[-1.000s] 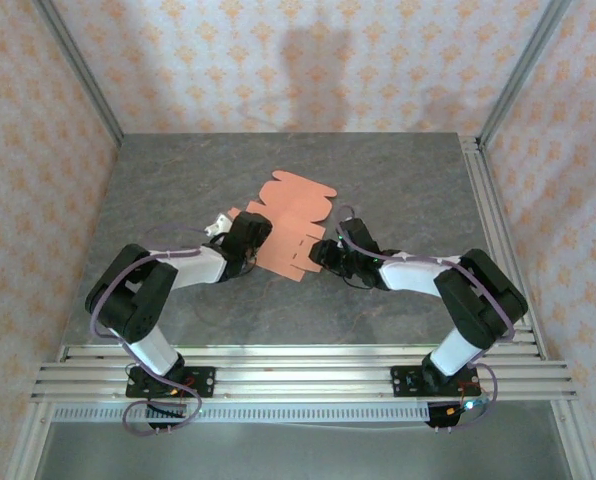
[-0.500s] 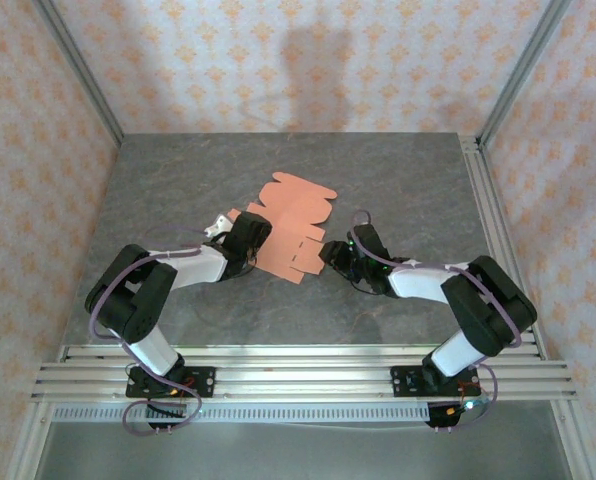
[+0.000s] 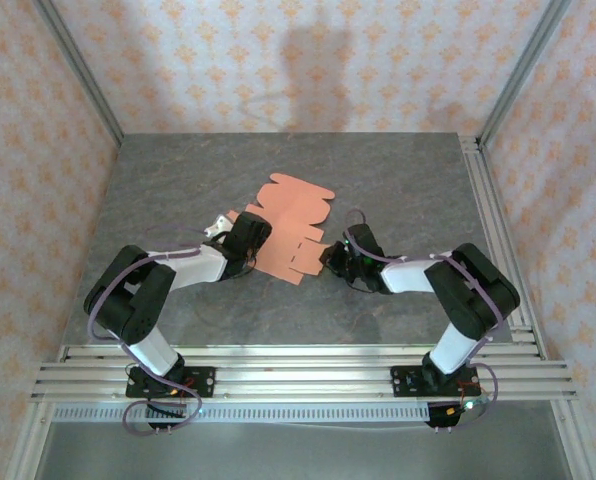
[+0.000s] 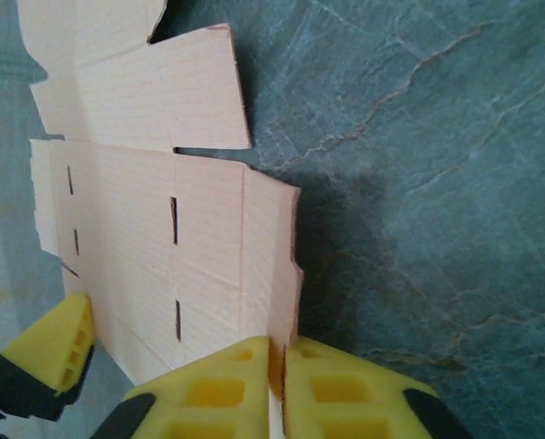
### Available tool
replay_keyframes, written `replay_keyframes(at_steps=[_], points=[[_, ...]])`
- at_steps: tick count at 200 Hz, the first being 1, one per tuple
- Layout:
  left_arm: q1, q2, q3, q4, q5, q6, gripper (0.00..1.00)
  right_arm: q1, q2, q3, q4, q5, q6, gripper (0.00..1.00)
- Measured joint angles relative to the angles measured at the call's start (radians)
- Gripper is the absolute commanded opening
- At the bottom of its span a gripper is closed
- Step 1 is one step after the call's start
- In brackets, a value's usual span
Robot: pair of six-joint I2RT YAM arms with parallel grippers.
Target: Fold the paper box
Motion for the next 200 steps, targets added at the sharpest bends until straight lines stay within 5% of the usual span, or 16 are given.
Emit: replay_keyframes(at_steps=[69, 127, 200], points=[[-0.019, -0.122, 0.026, -0.099, -0.014, 0.140, 1.00, -0.117, 0.013, 0.059, -0.069, -0.130, -0.143, 0.00], [-0.019, -0.231, 0.152, -0.240, -0.039, 0.452, 1.00, -0.192, 0.135, 0.465, -0.673, -0.349, -0.784, 0.00], [0.057, -0.149, 0.254, -0.344, 0.115, 0.661, 1.00, -0.210, 0.393, 0.906, -1.196, -0.233, -1.312, 0.00]])
